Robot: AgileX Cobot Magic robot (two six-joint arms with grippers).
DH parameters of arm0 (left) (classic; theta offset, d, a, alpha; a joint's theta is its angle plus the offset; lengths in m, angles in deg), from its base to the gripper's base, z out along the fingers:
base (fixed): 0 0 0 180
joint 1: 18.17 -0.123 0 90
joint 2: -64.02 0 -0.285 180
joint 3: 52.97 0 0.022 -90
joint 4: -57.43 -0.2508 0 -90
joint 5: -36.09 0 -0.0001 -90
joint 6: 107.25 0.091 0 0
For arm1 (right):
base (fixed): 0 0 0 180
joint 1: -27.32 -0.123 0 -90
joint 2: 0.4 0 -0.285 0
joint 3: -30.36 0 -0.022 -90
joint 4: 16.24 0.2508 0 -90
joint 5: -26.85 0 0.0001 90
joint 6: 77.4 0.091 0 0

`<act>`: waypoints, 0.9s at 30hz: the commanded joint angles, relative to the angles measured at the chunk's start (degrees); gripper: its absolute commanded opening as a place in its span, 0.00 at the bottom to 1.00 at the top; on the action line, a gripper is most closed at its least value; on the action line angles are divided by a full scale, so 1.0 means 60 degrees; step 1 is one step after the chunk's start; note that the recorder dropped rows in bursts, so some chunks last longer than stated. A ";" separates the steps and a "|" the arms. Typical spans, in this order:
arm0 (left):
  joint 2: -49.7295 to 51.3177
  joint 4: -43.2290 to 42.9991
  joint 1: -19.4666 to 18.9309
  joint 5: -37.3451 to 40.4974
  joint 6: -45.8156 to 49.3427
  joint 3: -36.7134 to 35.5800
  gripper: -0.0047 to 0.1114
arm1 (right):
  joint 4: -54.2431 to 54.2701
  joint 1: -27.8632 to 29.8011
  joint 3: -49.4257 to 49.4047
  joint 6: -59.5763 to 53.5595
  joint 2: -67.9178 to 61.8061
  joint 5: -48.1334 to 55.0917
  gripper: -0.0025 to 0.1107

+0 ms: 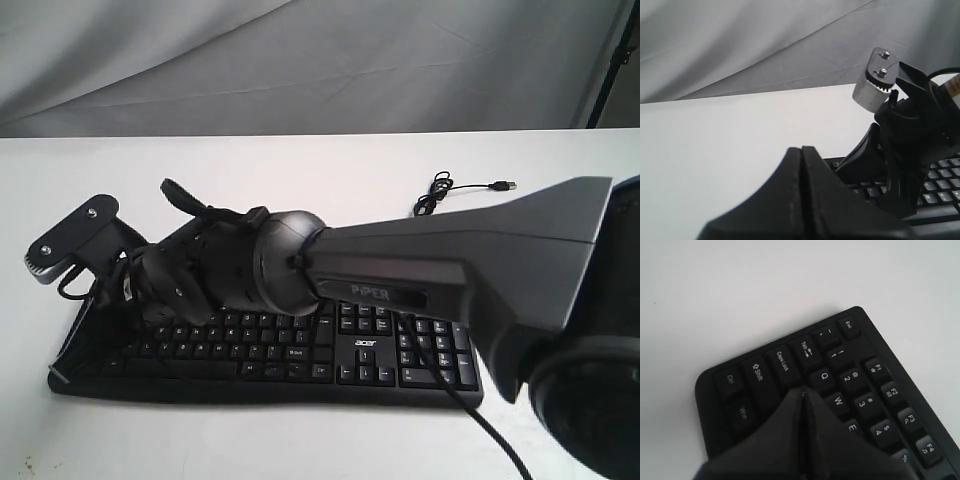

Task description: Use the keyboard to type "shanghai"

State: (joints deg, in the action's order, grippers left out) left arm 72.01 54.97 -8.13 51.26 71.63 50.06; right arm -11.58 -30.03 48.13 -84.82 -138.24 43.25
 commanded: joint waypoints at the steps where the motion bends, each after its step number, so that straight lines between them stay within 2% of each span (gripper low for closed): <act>1: -0.0033 -0.0045 0.0053 -0.0056 -0.0026 -0.0041 0.04 | 0.0146 0.0032 0.0077 -0.0059 -0.0137 -0.0526 0.02; 27: -0.0033 -0.0045 0.0053 -0.0056 -0.0026 -0.0041 0.04 | -0.0133 0.0228 0.0077 -0.0041 -0.0611 -0.0908 0.02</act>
State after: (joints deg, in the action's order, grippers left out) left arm 72.01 54.97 -8.13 51.26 71.63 50.06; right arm -11.79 -28.67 48.13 -84.73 -142.17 38.95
